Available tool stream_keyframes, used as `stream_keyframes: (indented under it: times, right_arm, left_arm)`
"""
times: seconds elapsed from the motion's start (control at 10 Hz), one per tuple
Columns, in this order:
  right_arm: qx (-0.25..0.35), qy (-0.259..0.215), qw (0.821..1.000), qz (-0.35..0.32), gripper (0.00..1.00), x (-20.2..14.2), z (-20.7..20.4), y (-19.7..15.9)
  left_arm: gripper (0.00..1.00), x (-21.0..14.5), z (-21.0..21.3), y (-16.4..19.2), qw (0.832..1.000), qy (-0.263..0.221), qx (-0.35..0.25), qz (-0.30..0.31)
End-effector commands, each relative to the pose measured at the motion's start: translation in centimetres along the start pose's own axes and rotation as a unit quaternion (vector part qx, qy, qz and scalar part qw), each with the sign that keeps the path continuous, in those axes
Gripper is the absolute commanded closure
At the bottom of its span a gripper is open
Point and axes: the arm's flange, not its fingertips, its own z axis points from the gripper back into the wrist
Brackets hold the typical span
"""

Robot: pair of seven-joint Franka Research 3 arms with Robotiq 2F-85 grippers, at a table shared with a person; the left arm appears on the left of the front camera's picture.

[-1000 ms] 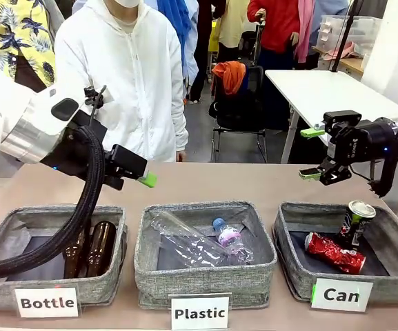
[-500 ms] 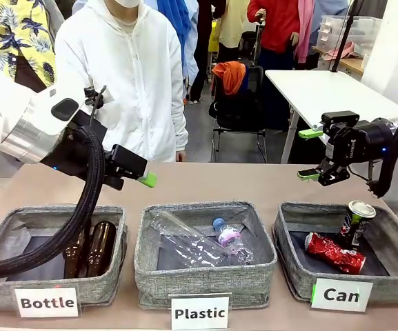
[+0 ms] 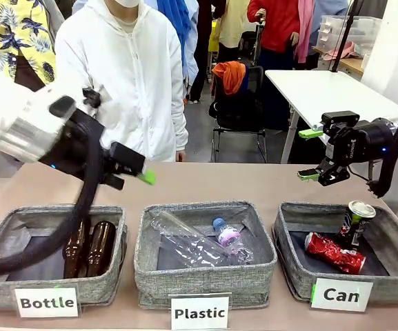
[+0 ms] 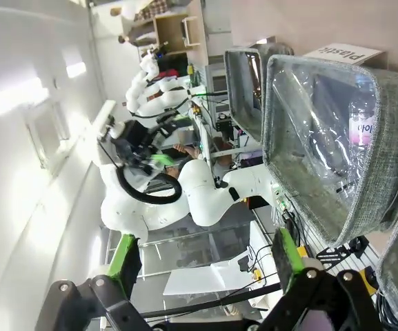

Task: Sort the can waste into the basket.
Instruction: Pick up the can waste from the table and place it in the right Fabric basket.

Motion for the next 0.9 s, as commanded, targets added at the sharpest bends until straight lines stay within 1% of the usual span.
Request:
stream_keyframes:
  times: [0.0,0.1,0.2,0.3,0.4,0.5,0.6,0.7,0.8]
  right_arm:
    - [-0.001,0.002,1.0,0.003,0.0,0.0,-0.2,0.3]
    - [-0.001,0.002,1.0,0.003,0.0,0.0,-0.2,0.3]
    - [-0.001,0.002,1.0,0.003,0.0,0.0,-0.2,0.3]
    - [-0.001,0.002,1.0,0.003,0.0,0.0,-0.2,0.3]
    - [-0.001,0.002,1.0,0.003,0.0,0.0,-0.2,0.3]
    - [-0.001,0.002,1.0,0.003,0.0,0.0,-0.2,0.3]
    - [-0.001,0.002,1.0,0.003,0.0,0.0,-0.2,0.3]
    - [-0.001,0.002,1.0,0.003,0.0,0.0,-0.2,0.3]
    - [-0.001,0.002,1.0,0.003,0.0,0.0,-0.2,0.3]
  left_arm:
    - [0.0,1.6,3.3,4.9,0.988,-0.019,-0.141,0.067]
    - [0.0,0.7,3.6,6.8,0.982,-0.027,-0.157,0.097]
    - [0.0,0.3,3.8,8.3,0.978,-0.033,-0.175,0.113]
    - [0.0,-0.5,3.9,9.8,0.971,-0.033,-0.21,0.111]
    - [0.0,-2.1,4.2,11.0,0.957,-0.008,-0.259,0.128]
    - [0.0,-4.0,4.1,12.4,0.948,0.006,-0.285,0.143]
    - [0.0,-5.0,3.6,13.6,0.941,0.01,-0.3,0.154]
    - [0.0,-5.7,2.8,14.2,0.929,0.03,-0.319,0.182]
    - [0.0,-1.7,4.6,13.4,0.945,0.004,-0.288,0.154]
